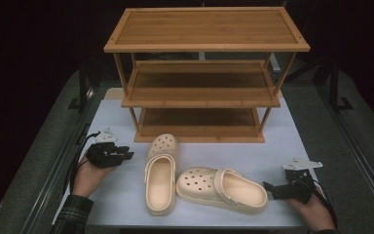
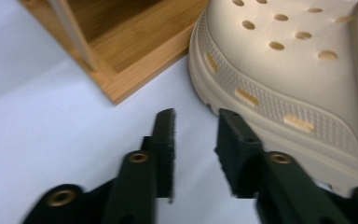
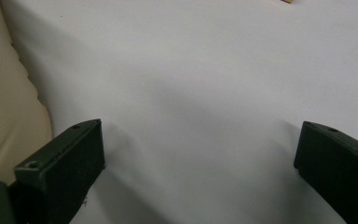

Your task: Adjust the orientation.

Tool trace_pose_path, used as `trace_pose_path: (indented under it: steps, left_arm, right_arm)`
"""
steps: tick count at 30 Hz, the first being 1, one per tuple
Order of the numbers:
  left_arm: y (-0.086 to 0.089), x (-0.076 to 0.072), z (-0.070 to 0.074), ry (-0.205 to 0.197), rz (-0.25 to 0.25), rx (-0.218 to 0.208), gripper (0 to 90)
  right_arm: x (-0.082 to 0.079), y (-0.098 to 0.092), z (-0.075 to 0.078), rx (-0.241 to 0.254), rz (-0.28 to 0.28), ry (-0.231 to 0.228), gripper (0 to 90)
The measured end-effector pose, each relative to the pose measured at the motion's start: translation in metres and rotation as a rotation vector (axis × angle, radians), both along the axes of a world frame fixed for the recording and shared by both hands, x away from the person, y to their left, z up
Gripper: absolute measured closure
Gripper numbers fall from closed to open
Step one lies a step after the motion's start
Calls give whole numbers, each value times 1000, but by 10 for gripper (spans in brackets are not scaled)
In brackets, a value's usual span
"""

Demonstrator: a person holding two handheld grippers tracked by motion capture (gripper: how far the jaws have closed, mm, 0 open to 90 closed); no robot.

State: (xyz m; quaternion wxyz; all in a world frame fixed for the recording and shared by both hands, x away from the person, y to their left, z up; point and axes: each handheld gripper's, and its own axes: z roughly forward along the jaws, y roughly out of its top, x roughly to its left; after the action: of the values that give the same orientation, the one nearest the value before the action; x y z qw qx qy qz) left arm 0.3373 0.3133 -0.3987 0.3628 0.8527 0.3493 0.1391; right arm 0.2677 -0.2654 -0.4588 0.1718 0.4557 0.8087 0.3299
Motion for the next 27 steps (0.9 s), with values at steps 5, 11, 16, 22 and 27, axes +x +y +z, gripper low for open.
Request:
trace_pose_path:
  steps: [5, 11, 16, 22, 27]
  left_arm:
    - [11, -19, -8, 7, 47, 23, 418]
    - [24, -47, -14, -1, 96, 24, 253]
    - [33, -63, -24, 6, 113, 45, 145]
    - [35, -73, -39, 33, 130, 57, 15]
    - [35, -74, -45, 25, 130, 60, 0]
  right_arm:
    - [0, 0, 0, 0, -1, 2, 13]
    - [0, 0, 0, -3, 0, 5, 13]
    - [0, 0, 0, -3, 0, 5, 13]
    - [0, 0, 0, -2, 0, 7, 13]
    - [1, 0, 0, -2, 0, 7, 13]
